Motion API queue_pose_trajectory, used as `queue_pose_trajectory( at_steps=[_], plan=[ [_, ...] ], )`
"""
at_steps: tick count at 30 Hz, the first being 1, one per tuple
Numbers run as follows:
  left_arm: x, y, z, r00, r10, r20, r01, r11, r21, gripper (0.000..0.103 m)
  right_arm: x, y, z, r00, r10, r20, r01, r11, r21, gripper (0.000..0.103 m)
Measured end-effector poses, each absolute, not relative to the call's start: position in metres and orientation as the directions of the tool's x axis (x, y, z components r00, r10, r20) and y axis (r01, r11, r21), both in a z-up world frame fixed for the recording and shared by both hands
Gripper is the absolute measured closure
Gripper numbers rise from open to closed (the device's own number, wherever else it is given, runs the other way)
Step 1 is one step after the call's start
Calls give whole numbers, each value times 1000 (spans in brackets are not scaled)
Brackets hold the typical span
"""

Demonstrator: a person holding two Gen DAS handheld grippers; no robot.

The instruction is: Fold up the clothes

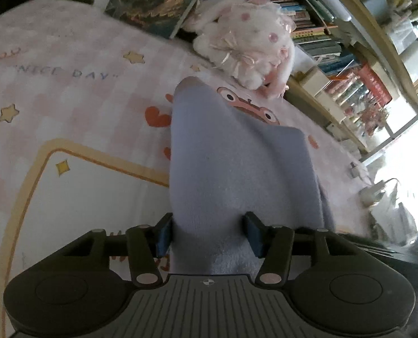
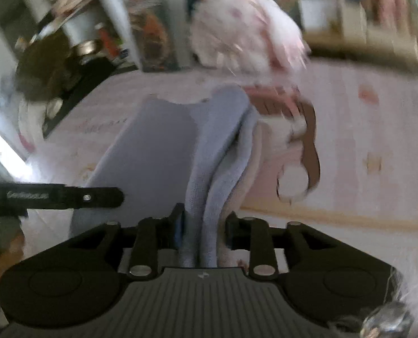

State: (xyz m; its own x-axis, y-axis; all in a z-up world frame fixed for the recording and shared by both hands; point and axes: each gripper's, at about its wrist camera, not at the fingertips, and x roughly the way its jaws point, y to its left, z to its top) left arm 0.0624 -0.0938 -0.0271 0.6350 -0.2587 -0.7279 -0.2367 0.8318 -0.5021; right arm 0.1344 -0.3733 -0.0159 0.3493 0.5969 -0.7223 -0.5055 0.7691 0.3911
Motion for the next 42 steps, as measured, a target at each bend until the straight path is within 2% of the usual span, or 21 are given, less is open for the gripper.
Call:
queue_pose_trajectory(
  at_steps=[2, 5, 6, 10, 13, 14, 17, 22, 28, 42],
  plan=[
    [62, -91, -31, 629, -283, -724, -235, 819, -524, 45, 140, -381, -22, 306, 614, -728, -464, 764, 449, 58],
    [63, -90, -37, 638, -299, -710, -248, 792, -557, 43, 147, -390, -31, 244, 640, -728, -407, 749, 522, 56],
    [63, -90, -39, 641, -304, -705, -253, 783, -568, 43, 149, -391, -34, 226, 651, -725, -388, 742, 546, 52],
    [64, -89, -46, 654, -321, -685, -270, 747, -608, 47, 155, -385, -35, 192, 678, -709, -362, 721, 591, 50],
    [64, -94, -40, 657, -298, -692, -256, 775, -578, 55, 157, -377, -34, 173, 677, -715, -398, 712, 578, 60],
    [64, -98, -36, 661, -284, -694, -241, 796, -555, 58, 157, -375, -33, 170, 676, -717, -415, 709, 570, 67],
    [61, -111, -18, 691, -254, -677, -194, 837, -512, 61, 142, -366, -15, 238, 646, -725, -550, 705, 448, 75],
    [50, -114, 13, 757, -235, -610, -150, 845, -513, 61, 112, -362, 22, 382, 652, -655, -683, 677, 275, 76],
    [47, -120, 35, 781, -216, -586, -120, 869, -480, 61, 107, -372, 41, 419, 682, -599, -676, 675, 295, 76],
    [45, -138, 44, 783, -235, -575, -80, 880, -469, 60, 93, -395, 47, 444, 689, -573, -624, 697, 354, 76]
  ],
)
